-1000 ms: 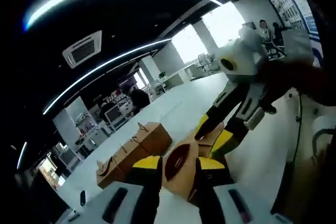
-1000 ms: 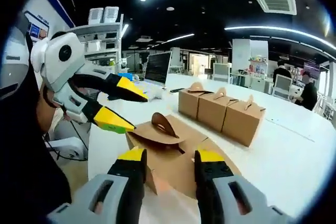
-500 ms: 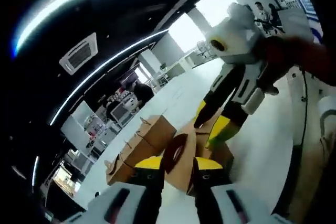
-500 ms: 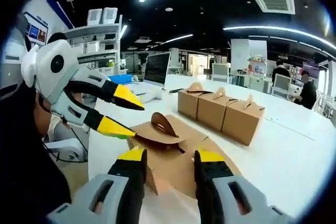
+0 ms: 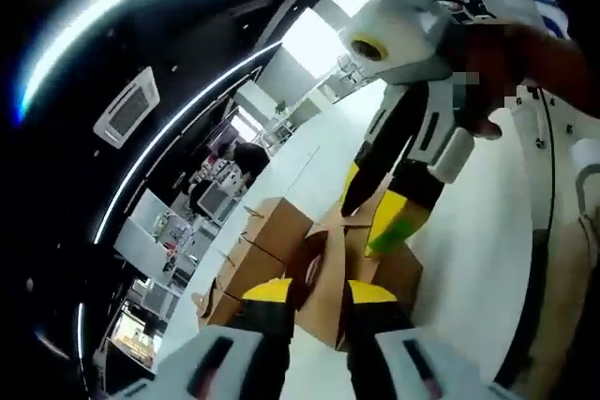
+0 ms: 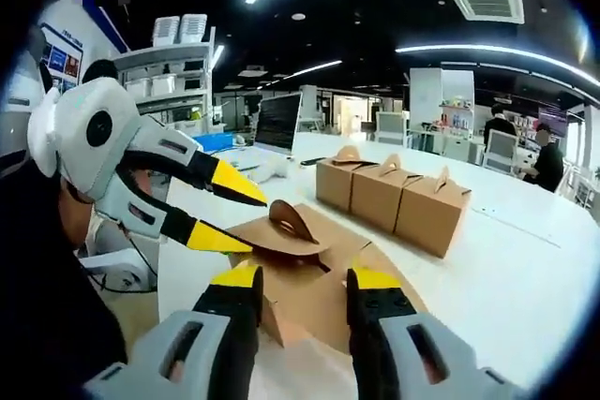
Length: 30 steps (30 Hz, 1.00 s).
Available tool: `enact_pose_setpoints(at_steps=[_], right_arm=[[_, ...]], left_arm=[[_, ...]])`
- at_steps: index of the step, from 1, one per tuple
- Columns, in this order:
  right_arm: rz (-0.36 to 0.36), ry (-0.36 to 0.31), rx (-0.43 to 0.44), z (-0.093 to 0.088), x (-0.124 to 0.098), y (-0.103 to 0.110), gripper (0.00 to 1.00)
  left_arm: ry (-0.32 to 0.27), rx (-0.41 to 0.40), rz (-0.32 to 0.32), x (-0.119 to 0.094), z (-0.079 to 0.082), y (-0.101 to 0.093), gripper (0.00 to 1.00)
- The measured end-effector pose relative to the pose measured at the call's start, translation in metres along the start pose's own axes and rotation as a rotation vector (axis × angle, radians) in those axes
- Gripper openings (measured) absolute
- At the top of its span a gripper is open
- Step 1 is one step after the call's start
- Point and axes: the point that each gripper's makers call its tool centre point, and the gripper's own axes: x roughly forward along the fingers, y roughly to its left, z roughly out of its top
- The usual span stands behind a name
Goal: Pick up one paper box from the group, open the paper box, and remove the item inside
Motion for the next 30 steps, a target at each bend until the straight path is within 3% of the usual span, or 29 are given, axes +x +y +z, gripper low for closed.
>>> enact_pose_setpoints(at_steps=[8, 13, 20, 22, 27, 29, 30], right_arm=[[-0.012, 0.002, 0.012, 0.0, 0.0, -0.001, 0.36], [-0.02, 0.002, 0.013, 0.0, 0.0, -0.001, 0.35], [-0.036, 0.017, 0.029, 0.0, 0.001, -0.001, 0.35], [-0.038, 0.019, 0.03, 0.0, 0.001, -0.002, 0.35], [-0.045, 0.011, 0.042, 0.0, 0.002, -0.004, 0.34], [-0.044, 0.013, 0.045, 0.0, 0.003, -0.004, 0.34], [-0.043, 0.02, 0.043, 0.0, 0.004, -0.004, 0.34]], left_arm=[[0.007, 0.029, -0.006, -0.004, -0.002, 0.004, 0.09], [-0.001, 0.044, 0.027, -0.005, -0.002, 0.007, 0.07], [-0.044, 0.074, 0.094, -0.005, -0.004, 0.012, 0.05], [-0.069, 0.06, 0.128, -0.006, -0.004, 0.016, 0.05], [-0.137, 0.111, 0.234, -0.009, -0.004, 0.027, 0.04], [-0.152, 0.108, 0.249, -0.008, -0.006, 0.027, 0.04], [-0.164, 0.095, 0.26, -0.004, 0.0, 0.016, 0.04]])
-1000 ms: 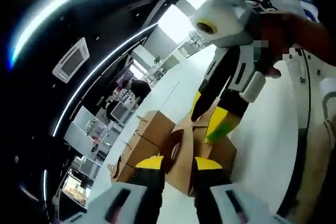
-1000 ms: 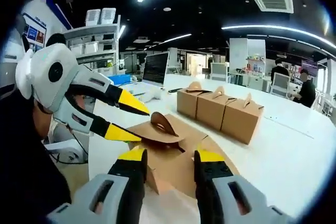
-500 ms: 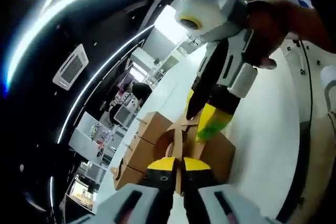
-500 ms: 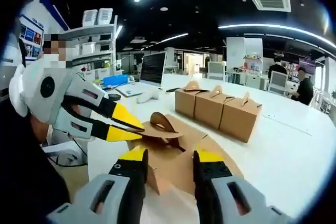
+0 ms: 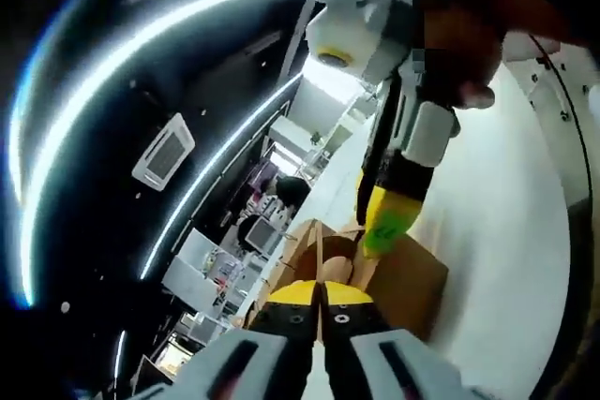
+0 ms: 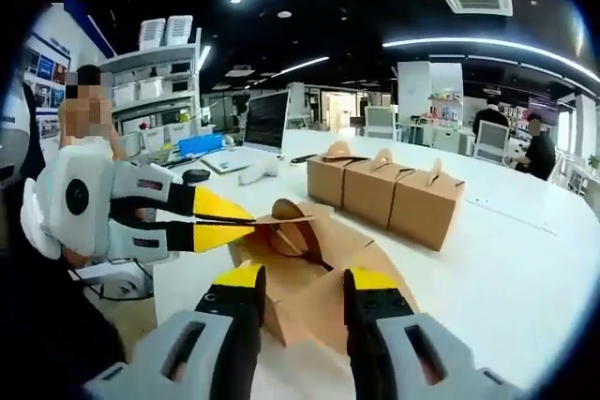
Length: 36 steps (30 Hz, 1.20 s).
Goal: Pick up one paper box from the group, open the paper box, and remove the item inside
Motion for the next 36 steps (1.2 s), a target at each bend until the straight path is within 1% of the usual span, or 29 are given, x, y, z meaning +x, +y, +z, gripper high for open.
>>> enact_pose_setpoints(at_steps=[1, 3, 4, 9, 13, 18, 19, 20, 21, 22, 25, 26, 27, 30, 31, 34, 36], right_arm=[[0.0, 0.007, -0.001, 0.0, 0.001, 0.0, 0.34], [0.0, 0.014, -0.006, 0.0, 0.0, 0.0, 0.34], [0.0, 0.014, -0.007, 0.0, 0.0, 0.0, 0.34], [0.001, 0.016, -0.004, -0.001, 0.0, 0.0, 0.34], [-0.002, 0.024, -0.003, -0.001, 0.0, -0.001, 0.34], [0.003, 0.026, -0.002, -0.001, 0.001, 0.0, 0.34], [0.003, 0.027, -0.002, -0.001, 0.001, 0.0, 0.34], [0.002, 0.028, -0.003, -0.001, 0.001, 0.0, 0.34], [0.001, 0.028, -0.004, -0.001, 0.001, 0.0, 0.34], [-0.001, 0.03, -0.005, -0.001, 0.001, 0.0, 0.34], [-0.004, 0.033, -0.008, -0.001, 0.002, 0.0, 0.34], [-0.004, 0.032, -0.011, 0.0, 0.002, 0.001, 0.34], [-0.003, 0.032, -0.011, 0.0, 0.002, 0.0, 0.34], [-0.002, 0.029, -0.01, 0.001, 0.002, 0.0, 0.34], [-0.002, 0.029, -0.011, 0.001, 0.002, -0.001, 0.34], [-0.002, 0.033, -0.011, 0.002, 0.002, -0.001, 0.34], [-0.002, 0.038, -0.017, 0.002, 0.002, -0.001, 0.34]], left_arm=[[-0.009, -0.014, 0.013, 0.002, 0.006, -0.011, 0.04], [-0.028, -0.044, 0.052, 0.001, 0.007, -0.007, 0.04], [-0.031, -0.05, 0.058, 0.001, 0.007, -0.006, 0.04], [-0.06, -0.148, 0.104, -0.004, 0.005, 0.001, 0.04], [-0.062, -0.272, 0.131, -0.007, 0.001, 0.009, 0.04], [-0.082, -0.437, 0.147, -0.01, -0.004, 0.014, 0.04], [-0.085, -0.492, 0.148, -0.009, -0.008, 0.016, 0.04], [-0.098, -0.57, 0.142, -0.005, -0.012, 0.019, 0.04], [-0.109, -0.63, 0.141, -0.004, -0.013, 0.019, 0.04], [-0.12, -0.715, 0.147, -0.007, -0.015, 0.022, 0.04], [-0.131, -0.884, 0.17, -0.009, -0.024, 0.027, 0.04], [-0.138, -0.955, 0.173, -0.009, -0.026, 0.028, 0.04], [-0.141, -1.004, 0.185, -0.01, -0.031, 0.03, 0.04], [-0.156, -1.191, 0.185, -0.011, -0.04, 0.031, 0.04], [-0.159, -1.225, 0.182, -0.011, -0.042, 0.032, 0.04], [-0.155, -1.293, 0.172, -0.011, -0.048, 0.032, 0.04], [-0.161, -1.406, 0.154, -0.01, -0.052, 0.033, 0.04]])
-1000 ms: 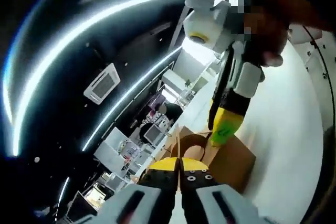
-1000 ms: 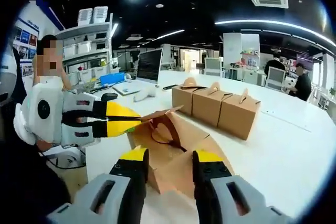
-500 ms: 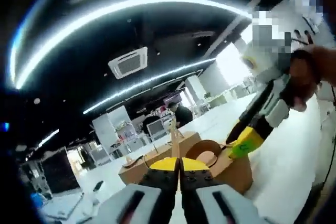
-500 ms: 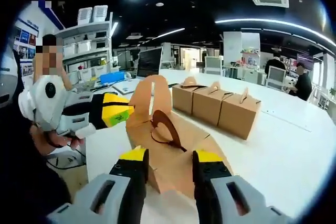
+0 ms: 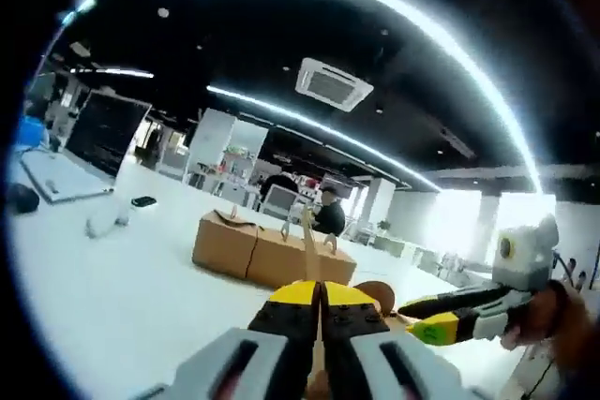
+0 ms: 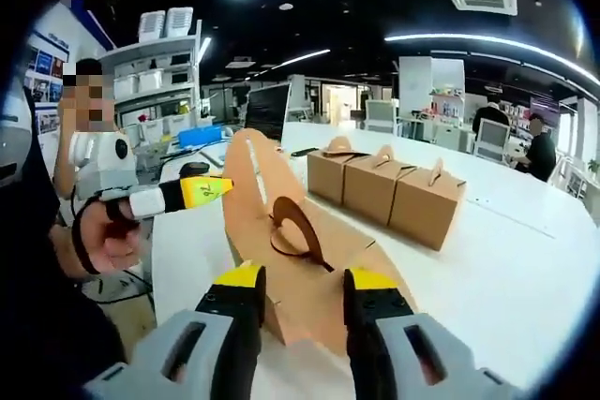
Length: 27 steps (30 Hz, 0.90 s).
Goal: Pick up one paper box from the group, open the paper box, and remove the item inside
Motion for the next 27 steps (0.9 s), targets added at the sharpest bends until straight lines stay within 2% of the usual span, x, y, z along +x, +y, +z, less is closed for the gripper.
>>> enact_pose_setpoints(at_steps=[4, 7, 12, 17, 18, 21, 27], right_arm=[[0.001, 0.0, -0.003, 0.001, 0.001, -0.001, 0.34], [0.005, 0.001, -0.007, 0.001, 0.002, -0.001, 0.34], [0.002, 0.003, -0.007, 0.0, 0.001, -0.001, 0.34], [0.001, -0.004, -0.001, 0.0, 0.002, -0.001, 0.34], [0.0, -0.004, 0.0, 0.0, 0.002, -0.001, 0.34], [-0.001, -0.005, 0.001, -0.001, 0.002, -0.001, 0.34], [0.001, -0.004, 0.001, -0.001, 0.002, 0.0, 0.34]], left_arm=[[0.027, -0.229, 0.011, -0.008, -0.006, 0.007, 0.04], [0.04, -0.262, 0.022, -0.01, -0.011, 0.015, 0.04], [0.051, -0.335, 0.025, -0.01, -0.014, 0.016, 0.04], [0.081, -0.491, 0.032, -0.01, -0.022, 0.02, 0.04], [0.096, -0.575, 0.031, -0.01, -0.025, 0.021, 0.04], [0.126, -0.692, 0.022, -0.009, -0.03, 0.023, 0.04], [0.155, -0.823, 0.019, -0.009, -0.038, 0.027, 0.04]])
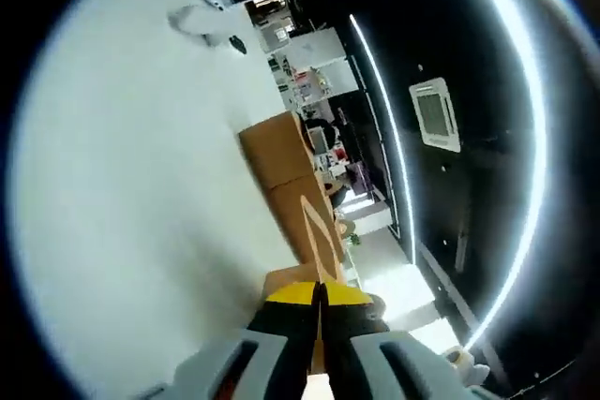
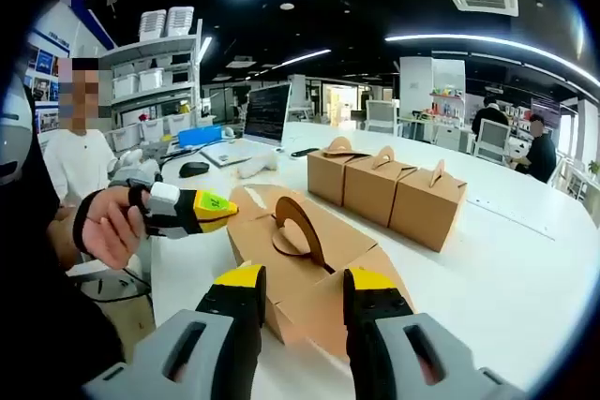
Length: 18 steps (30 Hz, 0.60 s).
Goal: Pick up one paper box from the group, open the paper box, and remove the item inside
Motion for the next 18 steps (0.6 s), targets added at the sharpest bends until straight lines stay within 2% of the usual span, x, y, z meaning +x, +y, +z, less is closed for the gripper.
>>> enact_pose_setpoints(at_steps=[4, 7, 18], right_arm=[[-0.004, -0.002, 0.0, 0.0, 0.0, 0.0, 0.34], [-0.006, 0.0, 0.0, -0.001, 0.0, 0.001, 0.34], [-0.003, 0.003, 0.0, -0.001, 0.001, 0.001, 0.34]], left_arm=[[0.014, -0.04, 0.006, 0.002, -0.003, 0.005, 0.04], [0.03, -0.106, 0.001, 0.004, -0.006, 0.009, 0.04], [0.041, -0.157, -0.005, 0.006, -0.012, 0.014, 0.04]])
